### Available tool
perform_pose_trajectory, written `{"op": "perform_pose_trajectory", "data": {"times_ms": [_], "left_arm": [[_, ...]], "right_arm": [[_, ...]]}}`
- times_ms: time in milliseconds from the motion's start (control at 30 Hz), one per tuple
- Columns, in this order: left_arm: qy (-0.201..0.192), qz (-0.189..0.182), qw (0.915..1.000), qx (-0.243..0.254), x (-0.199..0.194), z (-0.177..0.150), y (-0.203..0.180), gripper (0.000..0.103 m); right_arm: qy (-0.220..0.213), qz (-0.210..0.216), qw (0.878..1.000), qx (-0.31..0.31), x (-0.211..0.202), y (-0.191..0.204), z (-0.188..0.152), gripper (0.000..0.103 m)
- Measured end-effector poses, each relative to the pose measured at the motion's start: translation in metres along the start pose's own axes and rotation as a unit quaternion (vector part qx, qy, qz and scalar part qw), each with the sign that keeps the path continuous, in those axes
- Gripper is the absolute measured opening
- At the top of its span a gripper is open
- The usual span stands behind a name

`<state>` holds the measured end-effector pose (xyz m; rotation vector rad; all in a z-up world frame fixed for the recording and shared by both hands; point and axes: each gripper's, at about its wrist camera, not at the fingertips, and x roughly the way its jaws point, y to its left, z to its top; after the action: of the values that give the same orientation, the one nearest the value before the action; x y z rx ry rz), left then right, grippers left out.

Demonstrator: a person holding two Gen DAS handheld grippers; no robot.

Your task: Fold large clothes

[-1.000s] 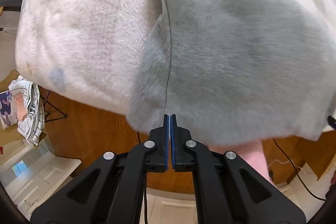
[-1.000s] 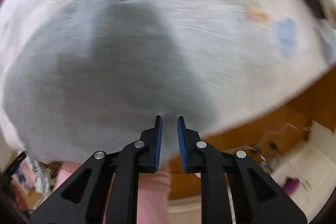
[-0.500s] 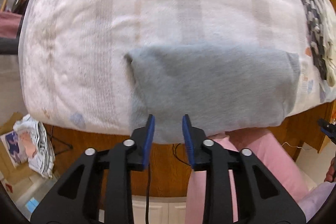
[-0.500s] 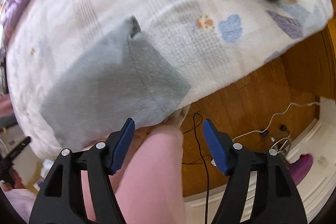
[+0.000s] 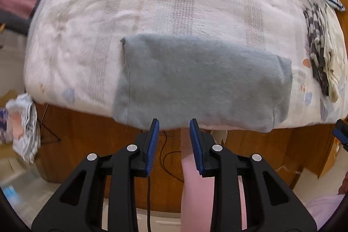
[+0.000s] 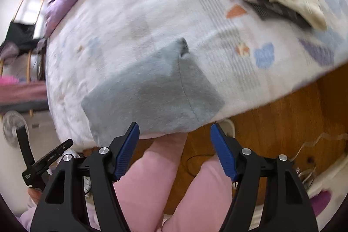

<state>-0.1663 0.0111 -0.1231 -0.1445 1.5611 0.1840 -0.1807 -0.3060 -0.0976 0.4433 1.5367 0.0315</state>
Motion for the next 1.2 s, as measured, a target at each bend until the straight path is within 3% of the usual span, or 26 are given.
{"op": "perform_pose_trajectory", "data": {"times_ms": [133, 167, 233, 367, 600, 833, 967, 1100, 1200], "left_arm": [[-0.034, 0.002, 0.999, -0.029, -0.027, -0.034, -0.014, 0.033], [-0.041, -0.003, 0.9985, -0.037, -0.033, -0.04, -0.018, 0.033], [-0.049, -0.01, 0.9979, -0.042, -0.04, -0.048, -0.025, 0.033], [-0.057, -0.009, 0.9979, -0.029, -0.042, -0.05, -0.041, 0.037], [-0.04, -0.048, 0.998, 0.004, -0.026, -0.019, -0.054, 0.037], [-0.031, -0.023, 0.9974, 0.061, 0.004, 0.026, -0.072, 0.037], [-0.029, -0.009, 0.9955, 0.09, 0.027, 0.047, -0.079, 0.037], [-0.006, -0.019, 0.9979, 0.062, 0.064, 0.072, -0.073, 0.037], [0.007, -0.028, 0.999, 0.033, 0.087, 0.083, -0.063, 0.037]], "right_arm": [[0.001, 0.018, 0.999, -0.037, -0.02, -0.003, 0.001, 0.065], [0.002, 0.019, 0.999, -0.043, -0.023, -0.004, 0.001, 0.068], [0.001, 0.022, 0.998, -0.053, -0.03, -0.005, 0.001, 0.085], [0.005, 0.047, 0.998, -0.051, -0.025, -0.012, 0.004, 0.089], [0.032, 0.102, 0.994, -0.001, 0.031, -0.026, 0.036, 0.089], [0.05, 0.087, 0.994, 0.045, 0.101, -0.042, 0.076, 0.089], [0.039, 0.124, 0.99, 0.062, 0.141, -0.053, 0.098, 0.09], [0.022, 0.1, 0.995, 0.02, 0.179, -0.055, 0.118, 0.09], [0.024, 0.123, 0.992, 0.014, 0.207, -0.059, 0.129, 0.093]]}}
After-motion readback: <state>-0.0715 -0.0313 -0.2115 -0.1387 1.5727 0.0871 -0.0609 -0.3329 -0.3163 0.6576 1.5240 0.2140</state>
